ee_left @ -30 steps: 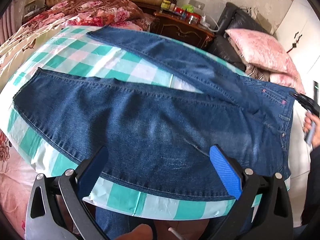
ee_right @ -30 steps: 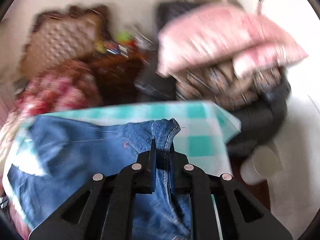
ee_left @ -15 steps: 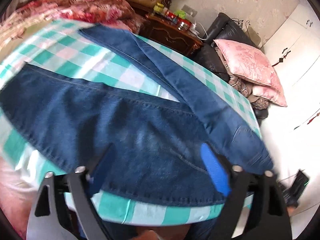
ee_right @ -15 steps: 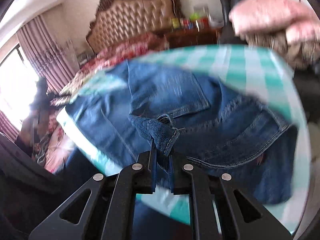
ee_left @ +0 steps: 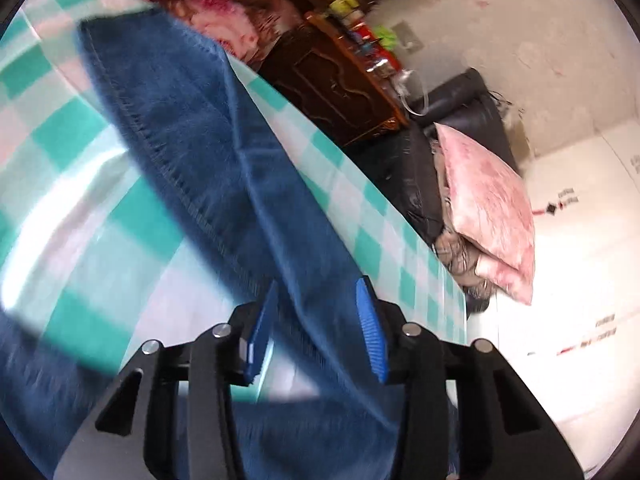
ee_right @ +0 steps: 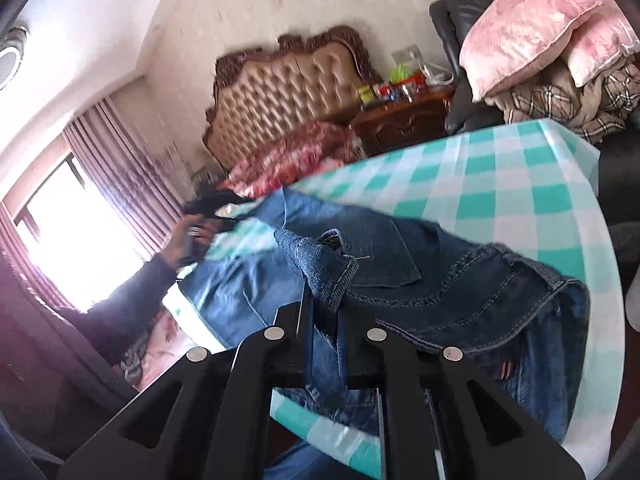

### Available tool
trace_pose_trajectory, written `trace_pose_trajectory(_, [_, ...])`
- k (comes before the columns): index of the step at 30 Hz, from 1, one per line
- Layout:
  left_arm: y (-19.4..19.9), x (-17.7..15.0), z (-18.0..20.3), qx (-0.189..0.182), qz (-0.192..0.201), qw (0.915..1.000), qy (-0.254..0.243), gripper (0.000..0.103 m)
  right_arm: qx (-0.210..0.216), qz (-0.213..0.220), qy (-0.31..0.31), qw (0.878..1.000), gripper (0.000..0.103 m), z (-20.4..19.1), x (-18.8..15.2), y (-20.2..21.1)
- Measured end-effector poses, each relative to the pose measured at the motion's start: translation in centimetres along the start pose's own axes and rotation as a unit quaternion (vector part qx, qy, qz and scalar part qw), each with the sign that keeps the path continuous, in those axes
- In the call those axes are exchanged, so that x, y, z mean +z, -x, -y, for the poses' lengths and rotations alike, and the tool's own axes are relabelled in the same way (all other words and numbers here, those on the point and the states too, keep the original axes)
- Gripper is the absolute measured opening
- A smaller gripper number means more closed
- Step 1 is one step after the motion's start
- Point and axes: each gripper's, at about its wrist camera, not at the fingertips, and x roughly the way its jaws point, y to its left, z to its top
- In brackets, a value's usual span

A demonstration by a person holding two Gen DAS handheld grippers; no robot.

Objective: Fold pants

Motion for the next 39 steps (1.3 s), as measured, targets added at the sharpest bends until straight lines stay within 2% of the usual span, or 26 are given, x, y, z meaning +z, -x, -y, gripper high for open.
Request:
trace_pose_trajectory(4, [-4.4, 2.6, -1.9, 0.024, -0.024, 0.9978, 0.056, 0.039, -0.003, 0.018, -0.010, 1.000, 0.012, 1.2, 0.7, 0.9])
trace_pose_trajectory(6, [-5.0, 2.8, -2.7, 0.046, -0.023, 0.9952, 0.083, 0.037, -0.010, 0.022, -0.014, 1.000, 0.012, 1.7, 0.8, 1.2])
trace_pose_trajectory(9, [-5.9, 3.0, -3.4, 0.042, -0.027, 0.9944, 0.094, 0.037, -0.014, 0.024, -0.018, 0.999, 0.012, 2.4, 0.8, 1.5])
trace_pose_trajectory(10, [-6.3, 3.1, -3.7, 0.037, -0.030, 0.9938, 0.100, 0.028, -0.014, 0.024, -0.021, 0.999, 0.012, 2.6, 0.9, 1.5])
trace_pose_trajectory(11, [-6.5, 3.0, -3.8, 0.030, -0.033, 0.9939, 0.101, 0.014, -0.014, 0.025, -0.023, 0.999, 0.012, 3.0, 0.9, 1.3])
trace_pose_trajectory(12, [-6.5, 3.1, -3.9, 0.027, -0.032, 0.9942, 0.099, 0.012, -0.015, 0.025, -0.026, 0.999, 0.012, 3.2, 1.0, 1.3])
trace_pose_trajectory(13, [-6.1, 3.1, -4.0, 0.025, -0.026, 0.9946, 0.097, 0.002, -0.018, 0.025, -0.028, 0.999, 0.012, 3.3, 1.0, 1.4])
trace_pose_trajectory(16, [-3.4, 2.0, -3.7, 0.015, -0.007, 0.9959, 0.089, 0.002, -0.037, 0.033, -0.049, 0.998, 0.012, 4.5, 1.3, 1.6])
trace_pose_trajectory(18, [-0.2, 0.3, -2.6, 0.013, 0.015, 0.9970, 0.075, 0.002, -0.079, 0.026, -0.082, 0.993, 0.012, 5.7, 1.5, 1.6])
trace_pose_trajectory(21, [5.3, -4.4, -1.5, 0.029, 0.047, 0.9965, 0.062, 0.002, -0.138, 0.003, -0.163, 0.977, 0.013, 8.3, 1.2, 1.0])
trace_pose_trajectory(23, [8.6, -8.9, -1.2, 0.044, 0.070, 0.9954, 0.048, 0.002, -0.179, -0.020, -0.233, 0.956, 0.020, 10.3, 0.5, 0.3])
trace_pose_trajectory(27, [10.0, -14.0, -3.2, 0.058, 0.063, 0.9950, 0.051, 0.002, -0.200, -0.026, -0.300, 0.932, 0.027, 11.3, -0.9, -0.5])
trace_pose_trajectory(30, [9.4, -15.4, -5.3, 0.052, 0.046, 0.9949, 0.073, 0.002, -0.210, -0.012, -0.346, 0.914, 0.040, 10.8, -1.9, 0.1])
trace_pose_trajectory(32, [9.2, -15.5, -5.7, 0.047, 0.046, 0.9951, 0.073, 0.002, -0.219, 0.002, -0.372, 0.902, 0.062, 10.1, -2.8, 1.1])
trace_pose_trajectory(34, [9.2, -15.5, -5.9, 0.042, 0.045, 0.9956, 0.071, 0.002, -0.225, 0.030, -0.392, 0.892, 0.065, 9.0, -4.0, 2.7])
trace_pose_trajectory(36, [9.2, -15.3, -5.8, 0.037, 0.045, 0.9960, 0.068, 0.002, -0.226, 0.038, -0.411, 0.883, 0.065, 8.2, -5.4, 3.7])
trace_pose_trajectory(39, [9.3, -15.4, -6.1, 0.031, 0.044, 0.9962, 0.068, 0.002, -0.213, 0.026, -0.439, 0.873, 0.065, 7.9, -7.2, 3.5])
